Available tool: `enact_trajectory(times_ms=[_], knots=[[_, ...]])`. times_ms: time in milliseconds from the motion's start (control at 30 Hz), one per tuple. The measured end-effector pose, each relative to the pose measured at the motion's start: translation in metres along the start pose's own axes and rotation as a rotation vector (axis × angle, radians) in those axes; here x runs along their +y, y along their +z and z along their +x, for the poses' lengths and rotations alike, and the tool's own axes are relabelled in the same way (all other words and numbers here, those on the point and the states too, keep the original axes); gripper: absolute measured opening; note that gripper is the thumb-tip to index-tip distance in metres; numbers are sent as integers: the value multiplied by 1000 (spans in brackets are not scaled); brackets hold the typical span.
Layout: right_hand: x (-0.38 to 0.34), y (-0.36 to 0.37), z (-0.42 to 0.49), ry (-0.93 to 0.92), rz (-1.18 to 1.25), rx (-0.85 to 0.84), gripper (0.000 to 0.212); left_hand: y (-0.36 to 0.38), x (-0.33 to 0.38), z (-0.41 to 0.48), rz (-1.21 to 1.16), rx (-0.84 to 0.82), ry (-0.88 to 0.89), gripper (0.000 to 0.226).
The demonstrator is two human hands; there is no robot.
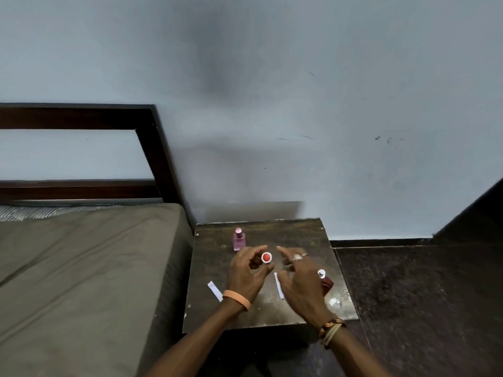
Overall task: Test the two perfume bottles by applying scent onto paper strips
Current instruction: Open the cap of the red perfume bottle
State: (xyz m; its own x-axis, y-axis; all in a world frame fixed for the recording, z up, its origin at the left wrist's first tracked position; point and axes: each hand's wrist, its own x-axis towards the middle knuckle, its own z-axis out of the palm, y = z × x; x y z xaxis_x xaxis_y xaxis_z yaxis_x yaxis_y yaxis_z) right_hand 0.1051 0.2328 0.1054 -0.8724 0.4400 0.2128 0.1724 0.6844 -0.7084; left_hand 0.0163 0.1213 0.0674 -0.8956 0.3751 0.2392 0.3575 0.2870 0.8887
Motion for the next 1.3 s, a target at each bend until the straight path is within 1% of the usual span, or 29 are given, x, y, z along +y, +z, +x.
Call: enact_trajectory(times_ms=[33, 67, 133, 167, 233, 333, 400, 500, 600, 733, 800, 900, 967, 1033, 1100, 1167, 1200, 1233, 1300], knots=[[-13, 13, 3, 30, 65, -82, 41, -10, -7, 0, 8, 22, -19, 39], [-24, 26, 7, 43, 116, -127, 42, -20, -14, 1, 22, 43, -41, 37], [-39, 54, 12, 84, 212, -168, 48, -39, -31, 2, 59, 72, -110, 32], [-45, 68, 15, 123, 253, -194, 48, -49, -40, 3, 76, 77, -158, 31], [-51, 95, 20, 177, 279, -251, 44, -67, -59, 5, 119, 71, -240, 31], [-52, 132, 27, 168, 272, -337, 38, -83, -87, 8, 201, 68, -307, 29], [-51, 150, 33, 172, 263, -388, 40, -88, -101, 11, 250, 70, -338, 27], [-46, 172, 41, 200, 293, -427, 46, -91, -117, 16, 277, 69, -358, 25], [-41, 187, 46, 250, 315, -448, 46, -90, -129, 22, 297, 52, -378, 24], [-34, 199, 48, 256, 279, -492, 46, -88, -144, 25, 354, -13, -403, 19], [-30, 203, 47, 251, 279, -504, 46, -87, -149, 26, 389, -56, -400, 20], [-27, 205, 47, 243, 267, -522, 45, -86, -154, 25, 386, -75, -424, 24], [-25, 204, 46, 262, 247, -529, 43, -86, -156, 24, 393, -87, -424, 32], [-21, 200, 44, 290, 187, -524, 45, -87, -155, 22, 384, -112, -434, 52], [-14, 193, 42, 327, 128, -473, 53, -90, -150, 18, 361, -130, -463, 72], [-7, 178, 39, 353, 80, -377, 49, -96, -143, 11, 320, -101, -442, 85], [-2, 169, 37, 357, 54, -331, 45, -99, -140, 6, 307, -66, -387, 84], [3, 159, 34, 354, 27, -289, 41, -101, -136, 0, 306, -29, -312, 77], [16, 141, 28, 367, -19, -211, 35, -101, -125, -10, 328, 25, -168, 54]])
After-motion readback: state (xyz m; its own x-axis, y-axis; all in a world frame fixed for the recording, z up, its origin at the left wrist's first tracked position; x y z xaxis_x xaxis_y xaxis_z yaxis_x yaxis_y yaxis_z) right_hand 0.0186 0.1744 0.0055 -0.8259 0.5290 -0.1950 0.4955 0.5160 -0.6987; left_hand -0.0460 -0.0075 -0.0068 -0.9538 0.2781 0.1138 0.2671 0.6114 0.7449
